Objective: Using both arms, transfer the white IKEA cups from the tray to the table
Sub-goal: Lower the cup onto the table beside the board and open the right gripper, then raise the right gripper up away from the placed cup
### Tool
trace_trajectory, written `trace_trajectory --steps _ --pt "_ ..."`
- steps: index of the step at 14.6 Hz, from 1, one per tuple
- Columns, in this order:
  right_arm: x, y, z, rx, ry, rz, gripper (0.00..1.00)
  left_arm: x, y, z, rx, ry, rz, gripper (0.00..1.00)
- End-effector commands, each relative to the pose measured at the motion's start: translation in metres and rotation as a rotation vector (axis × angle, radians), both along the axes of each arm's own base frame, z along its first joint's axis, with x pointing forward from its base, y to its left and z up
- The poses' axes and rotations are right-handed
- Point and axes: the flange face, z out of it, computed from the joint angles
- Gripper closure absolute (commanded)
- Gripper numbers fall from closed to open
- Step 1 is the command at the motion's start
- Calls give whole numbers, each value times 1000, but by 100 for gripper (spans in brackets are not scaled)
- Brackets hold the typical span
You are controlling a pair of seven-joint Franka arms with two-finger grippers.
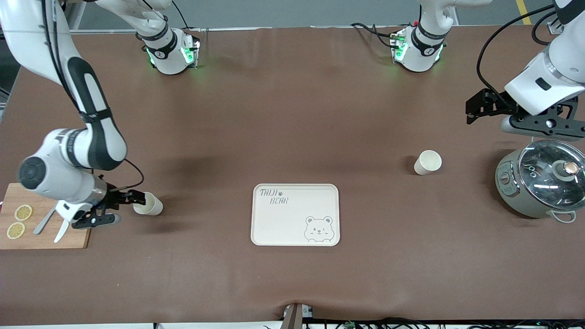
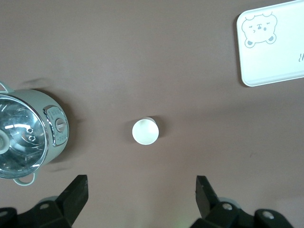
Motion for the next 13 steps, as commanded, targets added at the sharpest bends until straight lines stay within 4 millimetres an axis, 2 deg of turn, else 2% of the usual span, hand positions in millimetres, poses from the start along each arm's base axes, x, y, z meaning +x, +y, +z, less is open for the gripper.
trace_trajectory --steps 1,3,6,10,12,13 --pt "7 -5 55 3 33 21 0 1 3 1 19 4 -13 0" --pt "7 -7 94 -1 62 27 0 1 3 2 15 2 -14 0" --pt "-6 -13 164 -56 52 41 0 2 8 2 11 2 -4 0" --pt "-43 -26 254 -64 23 10 0 3 9 2 12 2 -2 0" --pt "-64 -26 290 -64 29 -16 0 2 10 2 14 3 -2 0" --pt "-74 -33 305 -63 34 -49 0 2 10 2 14 3 -1 0"
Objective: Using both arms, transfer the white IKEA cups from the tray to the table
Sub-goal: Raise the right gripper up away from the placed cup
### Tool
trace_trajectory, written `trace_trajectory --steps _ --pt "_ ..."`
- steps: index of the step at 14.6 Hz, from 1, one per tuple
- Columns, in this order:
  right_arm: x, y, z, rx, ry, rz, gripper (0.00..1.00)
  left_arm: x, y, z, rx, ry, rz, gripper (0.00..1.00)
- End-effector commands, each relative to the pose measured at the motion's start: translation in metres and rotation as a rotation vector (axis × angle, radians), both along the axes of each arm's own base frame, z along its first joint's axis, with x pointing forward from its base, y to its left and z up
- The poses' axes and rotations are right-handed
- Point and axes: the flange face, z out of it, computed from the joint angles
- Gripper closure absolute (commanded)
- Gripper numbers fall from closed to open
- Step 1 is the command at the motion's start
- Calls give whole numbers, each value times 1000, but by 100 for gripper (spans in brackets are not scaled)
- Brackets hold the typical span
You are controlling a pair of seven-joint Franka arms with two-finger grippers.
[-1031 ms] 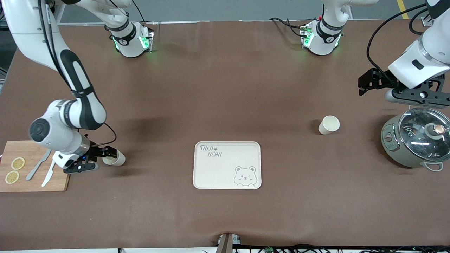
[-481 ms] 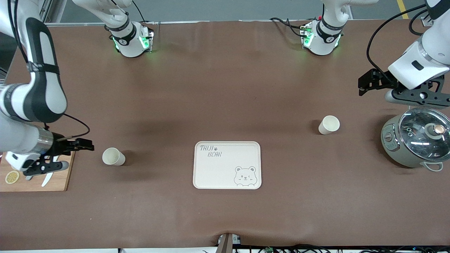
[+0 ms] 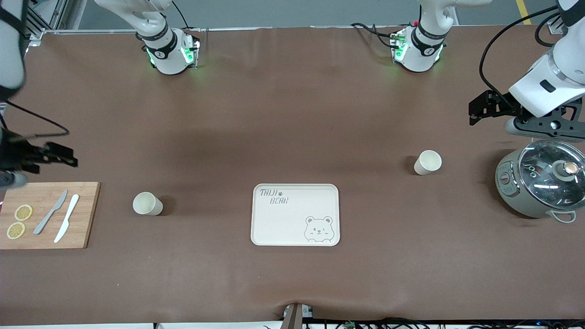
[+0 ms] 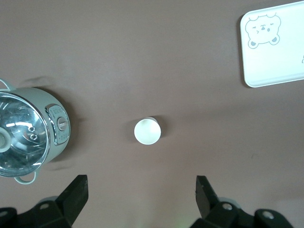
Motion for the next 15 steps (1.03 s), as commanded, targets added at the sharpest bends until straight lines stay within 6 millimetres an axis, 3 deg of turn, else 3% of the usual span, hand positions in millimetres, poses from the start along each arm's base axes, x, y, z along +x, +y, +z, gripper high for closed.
trace_trajectory --steps 1,7,15 --pt "-29 -13 36 -6 22 -71 0 0 3 3 14 1 -14 0" --pt "-28 -6 38 -22 12 -149 0 1 3 3 14 1 -13 0" --pt "-30 -16 35 -19 24 -146 0 3 3 -2 16 10 -13 0"
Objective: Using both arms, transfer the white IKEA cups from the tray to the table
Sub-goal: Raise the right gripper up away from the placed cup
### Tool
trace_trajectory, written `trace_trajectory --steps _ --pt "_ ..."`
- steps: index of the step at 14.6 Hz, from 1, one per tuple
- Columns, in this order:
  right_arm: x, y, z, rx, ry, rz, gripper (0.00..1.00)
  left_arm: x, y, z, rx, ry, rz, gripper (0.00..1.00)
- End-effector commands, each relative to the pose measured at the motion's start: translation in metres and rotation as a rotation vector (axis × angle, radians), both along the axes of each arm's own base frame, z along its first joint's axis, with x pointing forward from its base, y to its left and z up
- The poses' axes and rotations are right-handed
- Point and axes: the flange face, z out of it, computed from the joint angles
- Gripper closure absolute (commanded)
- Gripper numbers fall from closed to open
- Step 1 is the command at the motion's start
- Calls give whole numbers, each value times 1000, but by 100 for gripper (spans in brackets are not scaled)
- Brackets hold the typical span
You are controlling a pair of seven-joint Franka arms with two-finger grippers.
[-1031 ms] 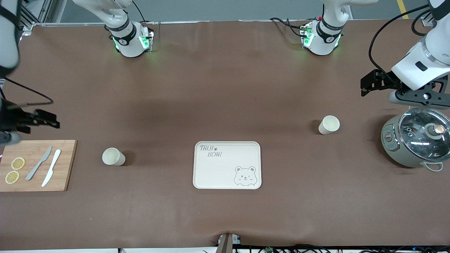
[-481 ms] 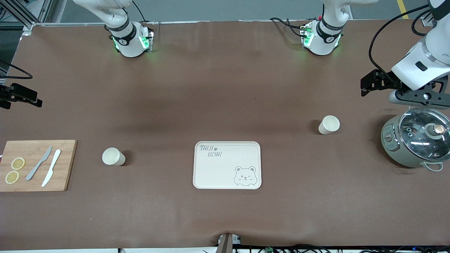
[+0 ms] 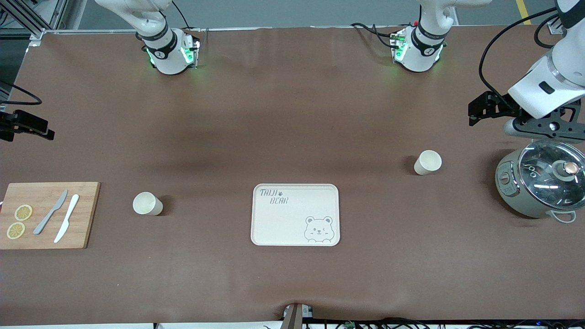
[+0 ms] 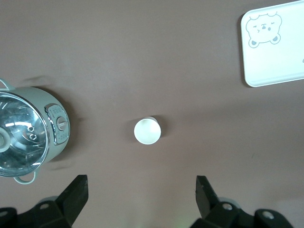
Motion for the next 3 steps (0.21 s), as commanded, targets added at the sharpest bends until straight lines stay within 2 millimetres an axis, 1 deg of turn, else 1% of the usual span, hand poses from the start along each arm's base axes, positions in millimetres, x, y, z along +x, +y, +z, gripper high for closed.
trace_trajectory --steps 1,3 --pt "-1 -3 -1 -12 9 -12 0 1 3 1 14 4 -13 0" --pt "-1 -2 -1 -12 9 -10 0 2 3 0 14 7 -13 0"
